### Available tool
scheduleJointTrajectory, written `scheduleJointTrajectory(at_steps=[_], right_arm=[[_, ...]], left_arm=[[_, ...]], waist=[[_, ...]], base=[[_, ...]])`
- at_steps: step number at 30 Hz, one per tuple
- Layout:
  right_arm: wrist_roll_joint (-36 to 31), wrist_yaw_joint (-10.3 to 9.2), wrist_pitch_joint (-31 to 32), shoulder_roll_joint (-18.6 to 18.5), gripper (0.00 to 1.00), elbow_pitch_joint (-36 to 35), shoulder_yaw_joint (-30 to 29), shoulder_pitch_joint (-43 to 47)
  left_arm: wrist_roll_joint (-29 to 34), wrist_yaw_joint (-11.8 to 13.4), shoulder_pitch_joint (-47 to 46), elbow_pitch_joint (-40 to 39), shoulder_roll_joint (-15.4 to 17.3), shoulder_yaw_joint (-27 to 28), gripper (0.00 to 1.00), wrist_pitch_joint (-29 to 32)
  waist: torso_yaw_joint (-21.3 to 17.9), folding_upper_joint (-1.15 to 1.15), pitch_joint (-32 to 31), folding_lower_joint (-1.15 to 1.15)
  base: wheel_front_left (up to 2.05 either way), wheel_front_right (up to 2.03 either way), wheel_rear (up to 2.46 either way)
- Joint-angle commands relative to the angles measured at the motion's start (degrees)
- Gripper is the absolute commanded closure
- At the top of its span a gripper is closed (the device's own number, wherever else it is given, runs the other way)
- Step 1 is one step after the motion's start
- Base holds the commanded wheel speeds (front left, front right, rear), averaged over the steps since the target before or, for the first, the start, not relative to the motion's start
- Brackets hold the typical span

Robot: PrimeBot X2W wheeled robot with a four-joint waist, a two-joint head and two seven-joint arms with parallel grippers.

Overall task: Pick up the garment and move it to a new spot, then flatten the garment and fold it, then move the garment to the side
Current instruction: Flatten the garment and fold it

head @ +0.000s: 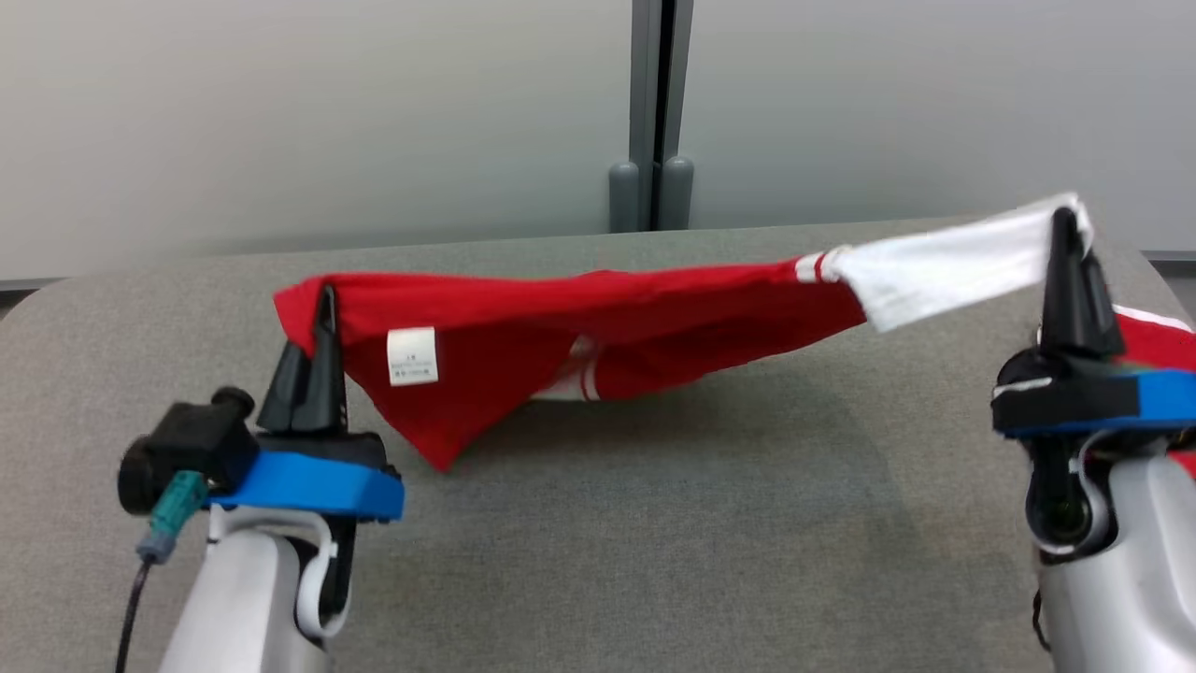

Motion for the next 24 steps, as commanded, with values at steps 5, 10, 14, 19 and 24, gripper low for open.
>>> scheduleJointTrajectory(at_steps=[5, 10, 14, 19, 24], right_arm=[[3.30, 0.00, -0.16, -3.14, 1.00, -6.80, 1.13, -5.85], [4.66, 0.00, -0.15, -5.97, 1.00, -9.86, 2.00, -12.27], [4.11, 0.00, 1.04, -7.56, 1.00, -8.85, 2.57, -17.46], [1.69, 0.01, 1.67, -8.63, 1.00, -3.94, 4.23, -26.39], [-2.53, 0.01, 0.39, -9.44, 1.00, 4.92, 4.09, -40.63]], left_arm=[[0.83, -1.35, -8.01, -2.44, 3.59, 0.26, 1.00, 0.00], [1.93, -1.66, -15.84, -5.38, 6.94, -0.53, 1.00, 2.44], [1.74, -1.68, -20.42, -6.34, 7.77, -0.85, 1.00, 5.37], [3.05, -0.73, -27.38, -3.46, 7.94, -1.40, 1.00, 7.00], [5.07, 1.19, -39.00, 3.16, 6.33, -2.28, 1.00, 4.74]], waist=[[-0.53, 0.00, -1.40, 0.00], [-0.66, 0.00, -1.08, 0.00], [-0.65, 0.00, 1.78, 0.00], [-0.52, 0.00, 9.02, 0.00], [-0.09, 0.00, 16.92, 0.00]], base=[[0.00, 0.00, 0.00], [0.00, 0.00, 0.00], [0.00, 0.00, 0.00], [0.00, 0.00, 0.00], [0.00, 0.00, 0.00]])
